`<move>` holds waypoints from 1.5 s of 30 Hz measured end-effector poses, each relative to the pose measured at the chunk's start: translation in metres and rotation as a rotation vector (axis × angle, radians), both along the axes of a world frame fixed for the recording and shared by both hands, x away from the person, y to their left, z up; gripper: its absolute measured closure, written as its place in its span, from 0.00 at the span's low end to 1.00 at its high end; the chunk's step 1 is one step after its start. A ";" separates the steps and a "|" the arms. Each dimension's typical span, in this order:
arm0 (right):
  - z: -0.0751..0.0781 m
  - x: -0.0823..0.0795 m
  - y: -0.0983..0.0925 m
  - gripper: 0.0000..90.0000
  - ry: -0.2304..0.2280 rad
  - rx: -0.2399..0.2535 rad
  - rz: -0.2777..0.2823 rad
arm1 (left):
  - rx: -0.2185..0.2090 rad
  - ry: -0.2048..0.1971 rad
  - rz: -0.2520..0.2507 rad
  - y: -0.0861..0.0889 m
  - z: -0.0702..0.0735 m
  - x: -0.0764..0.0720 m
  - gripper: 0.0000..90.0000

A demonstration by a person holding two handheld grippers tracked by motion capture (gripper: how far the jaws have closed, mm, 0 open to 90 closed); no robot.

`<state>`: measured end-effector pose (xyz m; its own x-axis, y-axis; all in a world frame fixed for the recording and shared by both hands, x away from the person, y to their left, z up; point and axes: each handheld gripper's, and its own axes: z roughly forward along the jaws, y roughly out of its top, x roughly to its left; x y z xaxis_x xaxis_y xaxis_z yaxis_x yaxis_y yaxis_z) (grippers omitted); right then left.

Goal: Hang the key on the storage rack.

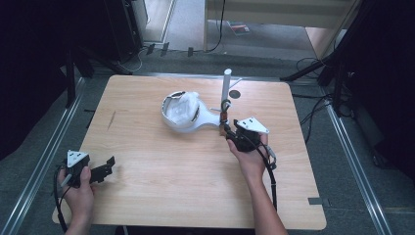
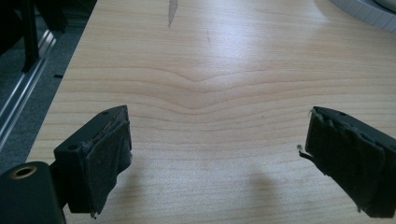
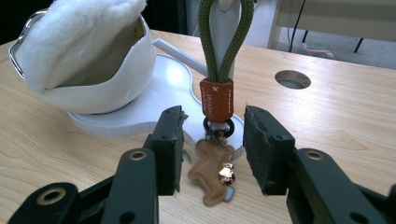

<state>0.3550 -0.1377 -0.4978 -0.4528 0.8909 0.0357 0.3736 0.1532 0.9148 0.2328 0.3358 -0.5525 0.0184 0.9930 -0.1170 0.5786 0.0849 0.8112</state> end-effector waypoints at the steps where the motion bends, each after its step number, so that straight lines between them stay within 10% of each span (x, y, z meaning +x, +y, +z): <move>1: 0.000 0.000 -0.001 0.65 -0.001 0.000 0.000 | 0.000 0.000 0.000 0.000 0.000 0.000 0.09; 18: 0.004 -0.015 -0.026 0.36 -0.048 0.007 0.005 | 0.005 0.004 -0.001 0.000 0.000 0.000 0.09; 31: 0.008 -0.030 -0.042 0.01 0.025 0.030 -0.027 | 0.004 0.003 -0.001 0.000 0.000 0.000 0.09; 45: 0.003 -0.048 -0.072 0.00 0.044 0.040 -0.051 | 0.006 0.004 -0.001 0.000 0.000 0.000 0.09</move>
